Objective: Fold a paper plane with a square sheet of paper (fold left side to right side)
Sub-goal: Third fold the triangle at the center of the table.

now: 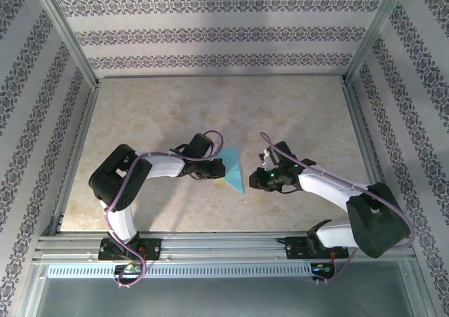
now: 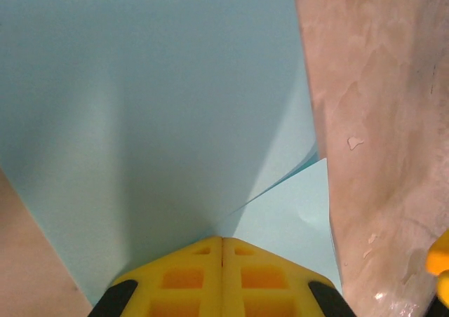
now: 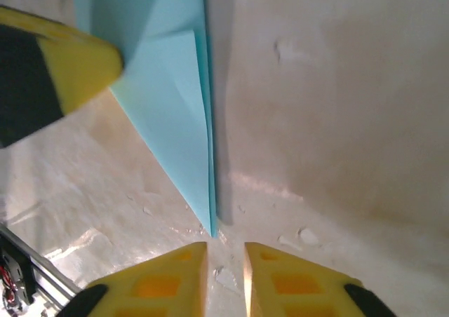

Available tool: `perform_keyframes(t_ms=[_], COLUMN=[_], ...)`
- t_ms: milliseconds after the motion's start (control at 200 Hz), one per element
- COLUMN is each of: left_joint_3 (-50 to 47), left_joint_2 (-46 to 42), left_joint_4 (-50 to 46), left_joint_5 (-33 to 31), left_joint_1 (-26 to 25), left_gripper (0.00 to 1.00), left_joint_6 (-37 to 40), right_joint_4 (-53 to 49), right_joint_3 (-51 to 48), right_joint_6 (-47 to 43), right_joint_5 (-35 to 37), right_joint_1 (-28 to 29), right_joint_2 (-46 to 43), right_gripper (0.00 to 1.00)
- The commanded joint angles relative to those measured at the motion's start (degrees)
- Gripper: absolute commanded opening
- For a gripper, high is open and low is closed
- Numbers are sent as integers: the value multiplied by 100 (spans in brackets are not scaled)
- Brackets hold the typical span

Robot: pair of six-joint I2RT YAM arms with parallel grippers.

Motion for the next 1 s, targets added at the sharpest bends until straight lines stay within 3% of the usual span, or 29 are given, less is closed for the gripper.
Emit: perform_keyframes(t_ms=[0, 155, 305, 640, 999], left_joint_3=[159, 307, 383, -136, -372], left_joint_2=[210, 123, -186, -1205, -1451], left_joint_4=[-186, 13, 122, -31, 72], left_joint_5=[-242, -202, -208, -728, -888], left_joint_1=[-78, -70, -61, 483, 802], left_gripper=[0, 4, 12, 35, 38], left_joint_6=[-261, -408, -383, -434, -565], right_joint_4=[305, 792, 1280, 1421, 1589], right_joint_3=[120, 213, 262, 715, 1054], right_joint_6=[-567, -1101, -1570, -2068, -2109], right_joint_5=[-307, -584, -1005, -1171, -1291], right_joint_1=[-324, -632, -701, -364, -218], right_joint_2=[-58, 39, 288, 1254, 2020], right_gripper=[31, 45, 51, 49, 38])
